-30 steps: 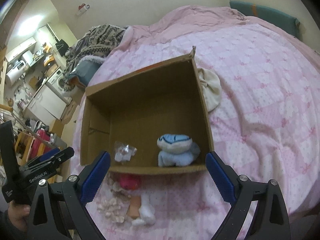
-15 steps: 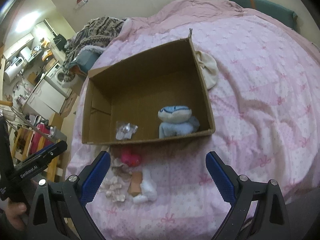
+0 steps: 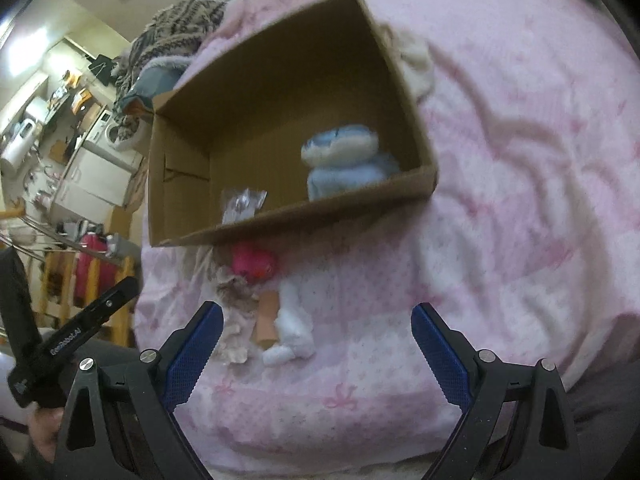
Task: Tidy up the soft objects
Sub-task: 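Grasp the white sock with the right gripper while the left grasps the cream lace fabric, then carry the white sock and cream lace fabric over the box with both grippers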
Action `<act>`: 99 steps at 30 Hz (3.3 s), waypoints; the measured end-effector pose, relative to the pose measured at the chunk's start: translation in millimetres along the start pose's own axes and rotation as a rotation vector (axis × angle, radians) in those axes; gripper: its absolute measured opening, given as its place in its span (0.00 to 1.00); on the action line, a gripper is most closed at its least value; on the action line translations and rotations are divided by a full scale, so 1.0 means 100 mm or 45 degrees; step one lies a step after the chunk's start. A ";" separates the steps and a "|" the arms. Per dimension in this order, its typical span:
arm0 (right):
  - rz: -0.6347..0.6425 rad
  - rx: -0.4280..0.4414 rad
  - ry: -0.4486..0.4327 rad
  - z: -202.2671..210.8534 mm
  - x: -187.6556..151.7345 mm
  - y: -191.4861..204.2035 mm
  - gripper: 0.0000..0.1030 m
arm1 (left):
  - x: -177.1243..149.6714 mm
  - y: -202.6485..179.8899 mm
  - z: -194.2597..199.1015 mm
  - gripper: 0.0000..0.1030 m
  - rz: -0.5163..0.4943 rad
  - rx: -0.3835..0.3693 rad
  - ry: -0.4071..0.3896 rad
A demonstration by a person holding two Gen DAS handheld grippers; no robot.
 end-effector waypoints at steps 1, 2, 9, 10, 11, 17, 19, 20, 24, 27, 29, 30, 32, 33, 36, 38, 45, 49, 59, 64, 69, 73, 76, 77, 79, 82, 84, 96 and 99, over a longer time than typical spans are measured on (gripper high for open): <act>-0.003 0.008 0.034 -0.07 -0.02 0.01 0.96 | -0.01 -0.01 -0.02 0.72 0.000 0.000 0.009; -0.001 0.012 0.070 -0.14 -0.04 0.02 0.87 | -0.01 -0.01 -0.03 0.72 -0.002 -0.002 0.015; 0.132 -0.122 0.242 -0.59 -0.15 0.19 0.78 | -0.02 -0.01 -0.09 0.72 0.015 -0.020 0.050; 0.160 -0.148 0.248 -0.63 -0.16 0.21 0.75 | -0.03 0.00 -0.09 0.72 0.015 -0.020 0.052; 0.177 -0.158 0.254 -0.66 -0.16 0.24 0.68 | -0.02 0.00 -0.10 0.72 0.016 -0.020 0.055; 0.128 -0.091 0.311 -0.80 -0.17 0.20 0.28 | -0.07 0.03 -0.20 0.72 0.042 -0.033 0.111; 0.143 -0.091 0.269 -0.73 -0.16 0.22 0.26 | -0.07 0.03 -0.21 0.72 0.043 -0.033 0.117; 0.151 -0.083 0.251 -0.69 -0.14 0.23 0.25 | -0.07 0.03 -0.22 0.72 0.044 -0.032 0.117; 0.139 -0.058 0.176 -0.51 -0.11 0.24 0.25 | -0.08 0.02 -0.24 0.72 0.048 -0.039 0.129; 0.126 -0.050 0.082 -0.30 -0.06 0.23 0.25 | -0.11 0.01 -0.28 0.72 0.042 -0.040 0.144; 0.130 -0.046 0.021 -0.19 -0.02 0.25 0.25 | -0.14 -0.02 -0.32 0.71 0.032 -0.053 0.170; 0.131 -0.043 0.011 -0.16 -0.01 0.25 0.25 | -0.17 -0.05 -0.37 0.71 0.025 -0.067 0.195; 0.124 -0.037 0.012 -0.17 -0.01 0.25 0.25 | -0.21 -0.10 -0.44 0.71 0.011 -0.079 0.233; 0.122 -0.038 0.021 -0.18 -0.01 0.25 0.25 | -0.24 -0.14 -0.48 0.71 -0.003 -0.083 0.257; 0.124 -0.044 0.033 -0.19 0.00 0.24 0.25 | -0.33 -0.27 -0.61 0.71 -0.044 -0.100 0.318; 0.116 -0.038 0.035 -0.17 0.00 0.21 0.25 | -0.39 -0.35 -0.69 0.71 -0.082 -0.098 0.355; 0.101 -0.044 0.042 -0.19 0.00 0.18 0.25 | -0.60 -0.52 -0.94 0.44 -0.141 -0.115 0.485; 0.109 -0.046 0.042 -0.20 0.00 0.20 0.25 | -0.62 -0.50 -0.96 0.26 -0.131 -0.112 0.489; 0.147 -0.064 0.045 -0.22 -0.01 0.25 0.25 | -0.62 -0.34 -0.81 0.11 -0.088 -0.095 0.454; 0.155 -0.079 0.040 -0.22 -0.03 0.25 0.25 | -0.61 -0.22 -0.68 0.11 -0.072 -0.044 0.403; 0.167 -0.102 0.037 -0.23 -0.03 0.26 0.25 | -0.50 -0.04 -0.56 0.11 -0.043 -0.010 0.356; 0.194 -0.112 0.027 -0.22 -0.03 0.30 0.25 | -0.38 0.13 -0.40 0.11 0.033 0.004 0.290; 0.212 -0.106 0.016 -0.19 -0.04 0.32 0.25 | -0.36 0.21 -0.37 0.11 0.046 0.014 0.267; 0.213 -0.108 0.015 -0.20 -0.04 0.32 0.25 | -0.36 0.21 -0.38 0.11 0.043 0.014 0.267; 0.215 -0.111 0.016 -0.20 -0.04 0.32 0.25 | -0.37 0.15 -0.42 0.11 0.025 0.024 0.259; 0.218 -0.119 0.014 -0.21 -0.06 0.33 0.25 | -0.38 0.07 -0.44 0.11 -0.003 0.030 0.231; 0.216 -0.127 0.008 -0.20 -0.06 0.32 0.25 | -0.38 0.02 -0.42 0.11 -0.030 0.034 0.215; 0.279 -0.123 -0.048 -0.08 -0.13 0.40 0.25 | -0.38 -0.20 -0.21 0.11 -0.182 0.038 0.121; 0.300 -0.103 -0.081 -0.02 -0.11 0.46 0.25 | -0.37 -0.22 -0.15 0.11 -0.218 0.055 0.084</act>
Point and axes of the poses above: each gripper's, at about its wrist camera, not at the fingertips, and z roughly against the way its jaws point, y to its left, x to its top, the point moved 10 cm from there along -z, roughly the way its jaws point, and after that the axes turned 14 degrees about y, right-handed, at the moved point
